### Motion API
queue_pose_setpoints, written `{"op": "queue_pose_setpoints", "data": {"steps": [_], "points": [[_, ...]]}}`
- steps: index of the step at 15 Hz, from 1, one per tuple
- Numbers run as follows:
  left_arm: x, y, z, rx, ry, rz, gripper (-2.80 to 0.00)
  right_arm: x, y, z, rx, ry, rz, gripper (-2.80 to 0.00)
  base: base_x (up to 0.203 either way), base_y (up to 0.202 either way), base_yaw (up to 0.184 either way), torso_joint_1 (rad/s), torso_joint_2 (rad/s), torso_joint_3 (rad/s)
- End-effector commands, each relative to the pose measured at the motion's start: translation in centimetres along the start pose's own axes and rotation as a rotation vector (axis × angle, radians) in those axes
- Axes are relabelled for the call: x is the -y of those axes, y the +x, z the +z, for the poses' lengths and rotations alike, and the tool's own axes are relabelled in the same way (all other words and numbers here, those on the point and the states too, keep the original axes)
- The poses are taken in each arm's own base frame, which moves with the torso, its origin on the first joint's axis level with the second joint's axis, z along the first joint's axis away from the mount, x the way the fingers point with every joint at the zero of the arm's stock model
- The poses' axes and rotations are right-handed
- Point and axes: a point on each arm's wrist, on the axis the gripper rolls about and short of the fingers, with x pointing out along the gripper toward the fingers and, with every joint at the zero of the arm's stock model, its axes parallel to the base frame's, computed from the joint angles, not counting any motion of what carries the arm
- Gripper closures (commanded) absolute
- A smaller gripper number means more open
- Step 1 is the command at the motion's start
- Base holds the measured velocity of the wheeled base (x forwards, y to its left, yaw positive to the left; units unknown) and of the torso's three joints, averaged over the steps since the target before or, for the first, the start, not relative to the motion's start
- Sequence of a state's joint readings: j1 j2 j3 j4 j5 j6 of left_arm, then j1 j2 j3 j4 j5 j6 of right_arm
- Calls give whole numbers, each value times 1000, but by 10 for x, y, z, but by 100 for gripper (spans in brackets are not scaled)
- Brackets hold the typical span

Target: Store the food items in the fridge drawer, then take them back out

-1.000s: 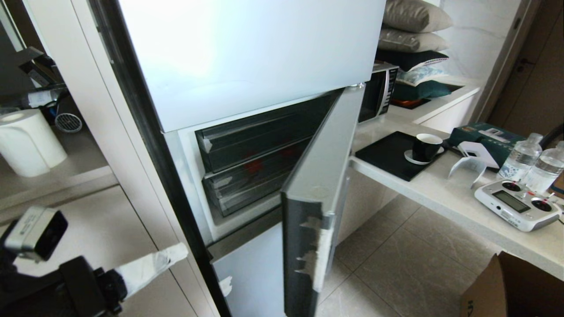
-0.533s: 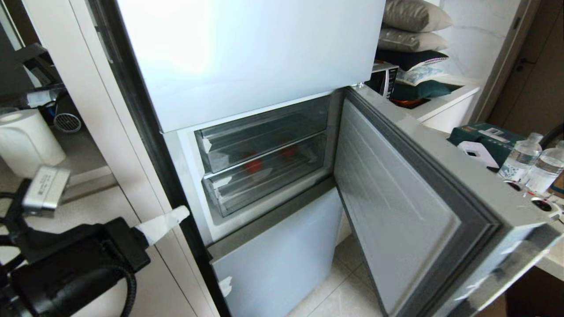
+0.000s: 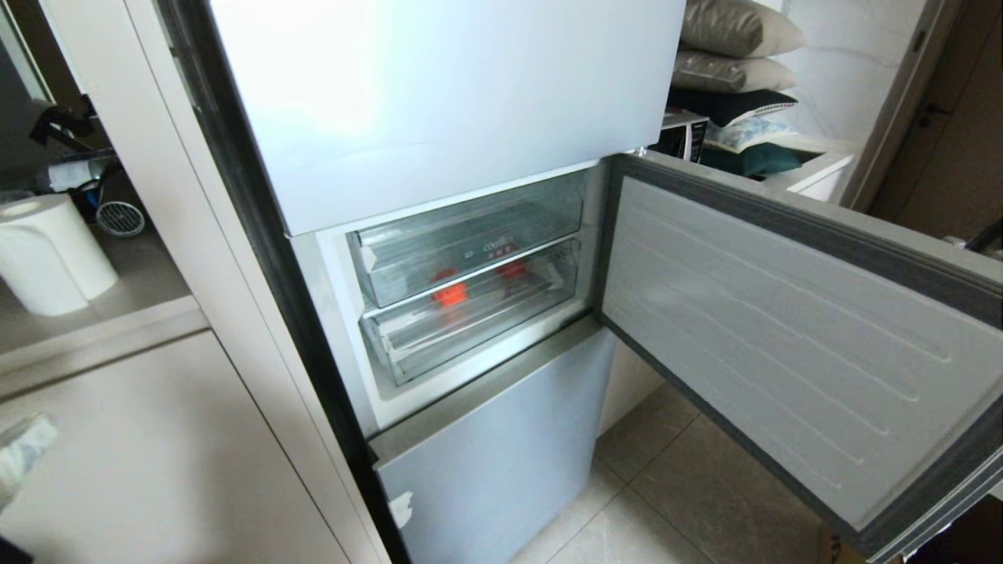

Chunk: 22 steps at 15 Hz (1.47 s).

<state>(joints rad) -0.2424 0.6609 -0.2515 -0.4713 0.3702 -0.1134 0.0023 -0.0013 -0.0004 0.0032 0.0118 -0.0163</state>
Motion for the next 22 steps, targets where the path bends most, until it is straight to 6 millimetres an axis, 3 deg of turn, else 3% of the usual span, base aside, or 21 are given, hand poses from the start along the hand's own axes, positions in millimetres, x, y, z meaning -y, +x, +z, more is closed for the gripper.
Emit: {"op": "queue_pose_setpoints", "data": {"steps": [1, 4, 6, 12, 15, 22], "points": [[-20, -42, -22, 94, 9, 134, 0, 0, 0, 0, 0, -1, 1, 0, 0, 0, 0, 0, 0, 0], [-27, -62, -89, -117, 169, -52, 0, 0, 0, 0, -1, -1, 1, 0, 0, 0, 0, 0, 0, 0], [-27, -71, -103, -222, 241, -174, 0, 0, 0, 0, 0, 2, -1, 0, 0, 0, 0, 0, 0, 0], [-29, -84, -108, -63, 317, -186, 0, 0, 0, 0, 0, 1, -2, 0, 0, 0, 0, 0, 0, 0], [-30, -83, -108, -74, 157, -128, 0, 0, 0, 0, 0, 1, -2, 0, 0, 0, 0, 0, 0, 0], [-30, -83, -108, -73, 145, -124, 0, 0, 0, 0, 0, 3, -5, 0, 0, 0, 0, 0, 0, 0]]}}
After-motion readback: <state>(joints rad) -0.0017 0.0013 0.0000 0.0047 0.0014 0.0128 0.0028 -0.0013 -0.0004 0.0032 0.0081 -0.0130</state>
